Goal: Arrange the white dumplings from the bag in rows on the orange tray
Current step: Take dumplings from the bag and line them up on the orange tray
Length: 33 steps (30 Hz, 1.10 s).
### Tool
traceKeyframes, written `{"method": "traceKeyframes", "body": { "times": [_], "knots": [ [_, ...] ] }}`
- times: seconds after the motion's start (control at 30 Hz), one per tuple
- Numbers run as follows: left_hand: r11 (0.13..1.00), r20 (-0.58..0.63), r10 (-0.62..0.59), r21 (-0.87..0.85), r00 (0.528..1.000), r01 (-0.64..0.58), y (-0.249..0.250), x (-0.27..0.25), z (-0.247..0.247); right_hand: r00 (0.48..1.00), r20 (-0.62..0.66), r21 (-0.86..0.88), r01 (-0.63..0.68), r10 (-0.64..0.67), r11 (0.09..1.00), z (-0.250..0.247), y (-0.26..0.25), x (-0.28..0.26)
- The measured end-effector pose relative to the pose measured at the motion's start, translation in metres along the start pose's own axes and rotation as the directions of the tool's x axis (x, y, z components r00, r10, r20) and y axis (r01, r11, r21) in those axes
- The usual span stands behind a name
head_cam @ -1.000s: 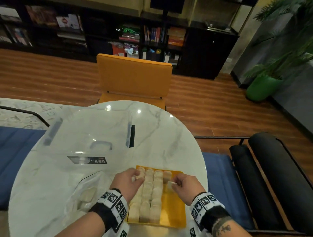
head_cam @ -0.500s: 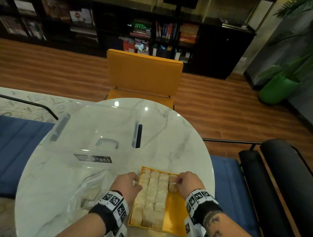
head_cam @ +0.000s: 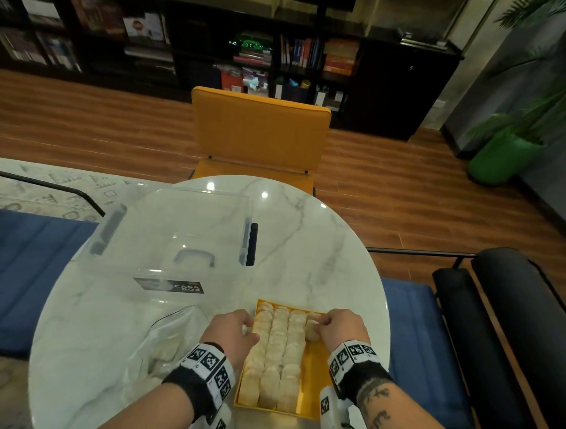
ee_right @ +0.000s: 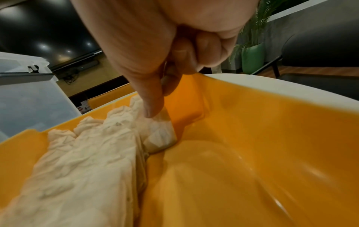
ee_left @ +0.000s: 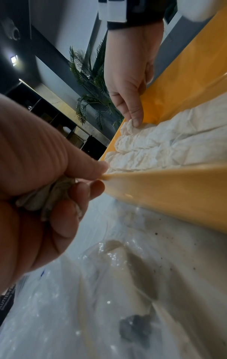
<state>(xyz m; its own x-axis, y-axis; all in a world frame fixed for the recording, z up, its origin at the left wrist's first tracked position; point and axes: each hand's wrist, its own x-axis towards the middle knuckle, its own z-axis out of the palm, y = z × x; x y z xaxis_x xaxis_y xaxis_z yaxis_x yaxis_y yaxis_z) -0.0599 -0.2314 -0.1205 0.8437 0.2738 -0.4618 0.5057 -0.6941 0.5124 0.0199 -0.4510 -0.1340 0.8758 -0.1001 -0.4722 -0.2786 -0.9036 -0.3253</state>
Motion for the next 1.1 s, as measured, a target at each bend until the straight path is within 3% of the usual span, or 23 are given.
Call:
{"method": "traceKeyframes", "body": {
  "times": [0.3, 0.43, 0.47, 0.5, 0.57, 0.63, 0.7, 0.87, 1.0, 1.1],
  "knots": [
    [0.999, -0.008, 0.01, -0.041, 1.0, -0.01, -0.001, -0.002, -0.004, 0.997, -0.076, -0.046, 0.002, -0.005, 0.999, -0.008, -0.001, -0.007],
    [0.957, -0.018, 0.032, -0.289, 0.999, -0.036, 0.002, -0.005, -0.008, 0.997, -0.067, 0.059, 0.027, -0.023, 0.998, -0.019, -0.002, -0.018],
    [0.886, 0.019, 0.016, -0.464, 1.0, -0.005, 0.005, -0.006, -0.011, 0.997, -0.068, 0.109, 0.055, -0.048, 0.992, -0.021, -0.003, -0.024],
    [0.751, 0.083, -0.002, -0.658, 0.997, 0.056, 0.01, -0.008, -0.014, 0.994, -0.069, 0.167, 0.099, -0.089, 0.981, -0.022, -0.005, -0.031],
    [0.382, 0.246, 0.027, -0.898, 0.969, 0.218, 0.02, -0.015, -0.019, 0.976, -0.077, 0.284, 0.219, -0.206, 0.933, -0.021, -0.011, -0.049],
    [0.174, 0.302, 0.077, -0.943, 0.95, 0.285, 0.028, -0.019, -0.02, 0.947, -0.09, 0.393, 0.319, -0.309, 0.862, -0.02, -0.02, -0.067],
    [0.057, 0.312, 0.122, -0.95, 0.942, 0.307, 0.032, -0.022, -0.019, 0.932, -0.087, 0.483, 0.348, -0.352, 0.803, -0.018, -0.028, -0.082],
    [-0.104, 0.338, 0.244, -0.923, 0.909, 0.371, 0.044, -0.037, -0.017, 0.935, -0.052, 0.581, 0.315, -0.352, 0.75, -0.007, -0.04, -0.102],
    [-0.085, 0.327, 0.331, -0.924, 0.885, 0.373, 0.045, -0.05, -0.019, 0.932, -0.083, 0.64, 0.321, -0.352, 0.698, -0.006, -0.043, -0.113],
    [-0.024, 0.315, 0.352, -0.938, 0.881, 0.345, 0.041, -0.057, -0.024, 0.941, -0.133, 0.696, 0.312, -0.311, 0.647, -0.01, -0.041, -0.123]
  ]
}}
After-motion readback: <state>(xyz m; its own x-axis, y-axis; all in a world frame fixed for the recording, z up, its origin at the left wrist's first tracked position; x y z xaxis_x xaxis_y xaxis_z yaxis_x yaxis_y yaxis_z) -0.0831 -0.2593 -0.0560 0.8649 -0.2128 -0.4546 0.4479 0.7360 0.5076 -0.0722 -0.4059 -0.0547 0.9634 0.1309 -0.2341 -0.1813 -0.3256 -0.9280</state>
